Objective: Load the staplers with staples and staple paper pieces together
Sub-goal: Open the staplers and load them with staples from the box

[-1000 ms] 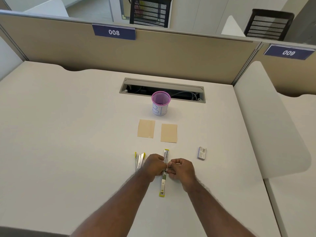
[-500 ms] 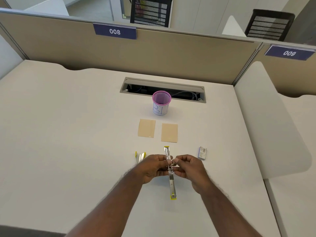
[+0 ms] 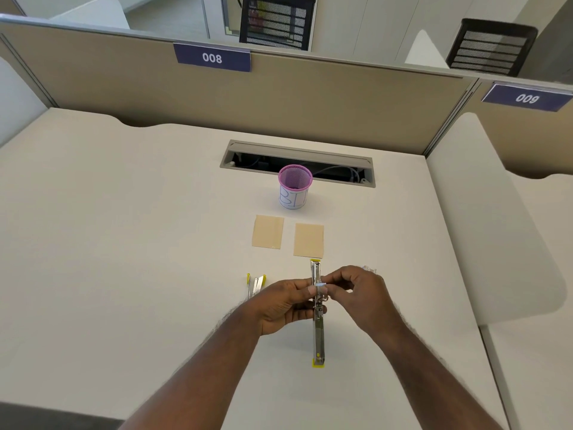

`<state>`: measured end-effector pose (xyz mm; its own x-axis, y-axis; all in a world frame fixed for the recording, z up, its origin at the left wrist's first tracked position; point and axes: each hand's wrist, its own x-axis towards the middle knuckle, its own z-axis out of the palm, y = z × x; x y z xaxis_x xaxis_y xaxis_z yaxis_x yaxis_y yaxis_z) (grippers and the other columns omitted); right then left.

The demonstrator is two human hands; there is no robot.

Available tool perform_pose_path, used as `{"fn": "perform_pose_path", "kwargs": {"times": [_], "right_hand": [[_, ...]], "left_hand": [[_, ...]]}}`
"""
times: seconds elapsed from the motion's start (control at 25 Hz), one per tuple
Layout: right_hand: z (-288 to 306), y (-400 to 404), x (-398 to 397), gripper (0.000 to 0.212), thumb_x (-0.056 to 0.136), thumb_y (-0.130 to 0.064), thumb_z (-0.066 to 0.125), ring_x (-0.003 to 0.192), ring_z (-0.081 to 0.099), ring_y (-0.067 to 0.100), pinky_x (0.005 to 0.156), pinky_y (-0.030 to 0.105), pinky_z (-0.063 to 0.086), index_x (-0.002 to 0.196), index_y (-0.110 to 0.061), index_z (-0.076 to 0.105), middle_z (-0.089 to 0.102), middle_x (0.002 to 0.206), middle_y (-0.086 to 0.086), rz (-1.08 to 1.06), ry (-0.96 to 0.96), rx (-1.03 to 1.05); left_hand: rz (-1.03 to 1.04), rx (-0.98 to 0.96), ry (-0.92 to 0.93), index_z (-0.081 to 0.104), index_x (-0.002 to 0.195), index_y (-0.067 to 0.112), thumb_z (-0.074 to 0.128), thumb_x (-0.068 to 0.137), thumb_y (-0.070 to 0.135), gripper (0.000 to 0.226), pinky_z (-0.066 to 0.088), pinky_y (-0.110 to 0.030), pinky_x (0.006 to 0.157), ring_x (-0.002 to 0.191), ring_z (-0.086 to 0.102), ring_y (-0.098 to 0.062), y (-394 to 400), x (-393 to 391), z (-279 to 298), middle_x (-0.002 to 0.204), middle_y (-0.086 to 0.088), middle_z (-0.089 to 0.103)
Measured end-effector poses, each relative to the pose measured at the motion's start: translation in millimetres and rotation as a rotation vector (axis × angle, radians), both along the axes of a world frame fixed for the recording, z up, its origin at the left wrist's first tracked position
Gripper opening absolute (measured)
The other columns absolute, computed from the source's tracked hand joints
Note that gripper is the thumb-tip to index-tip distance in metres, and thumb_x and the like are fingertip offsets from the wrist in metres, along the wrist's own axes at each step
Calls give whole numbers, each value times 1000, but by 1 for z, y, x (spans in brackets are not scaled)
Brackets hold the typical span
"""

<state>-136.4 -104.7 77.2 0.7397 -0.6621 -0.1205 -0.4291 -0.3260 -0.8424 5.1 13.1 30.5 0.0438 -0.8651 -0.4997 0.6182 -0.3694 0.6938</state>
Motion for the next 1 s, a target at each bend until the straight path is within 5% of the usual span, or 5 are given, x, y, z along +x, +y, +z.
{"fn": "perform_pose_path", "kwargs": {"times": [0.16,0.44,0.56,0.76,1.0], "right_hand": [[6,1,2,26,78,-17,81,77,66,-4,71,13,50,71,-38,66,70,81,-9,71,39,-122],[12,-4,8,16,80,-17,75,82,62,13,79,40,53,76,-31,70,65,84,-5,242,200,-230],[15,-6,7,12,81,-20,73,84,62,11,80,40,53,85,-30,75,66,86,-6,272,224,-216],[14,-2,3,13,81,-29,74,78,66,1,80,41,56,81,-42,71,67,92,-15,179,254,-134],[13,-9,2,17,73,-45,75,59,55,-8,68,29,49,89,-42,72,69,86,-29,147,323,-29]], "left_hand": [[-4,-22,3,60,129,4,54,98,19,35,49,-37,100,97,66,-24,0,-1,0,106,-3,69],[-7,-50,24,54,132,-1,52,99,19,39,44,-41,102,92,66,-21,-1,-4,1,95,0,68],[8,-49,34,54,132,-2,52,98,19,40,45,-41,102,92,66,-20,-1,-3,0,94,-1,70],[23,-55,57,55,134,2,53,98,19,40,55,-27,82,91,69,-17,-1,-3,0,99,-2,71],[9,-58,55,58,132,5,61,89,26,47,53,-32,92,93,68,-19,0,-3,-1,100,-3,70]]}}
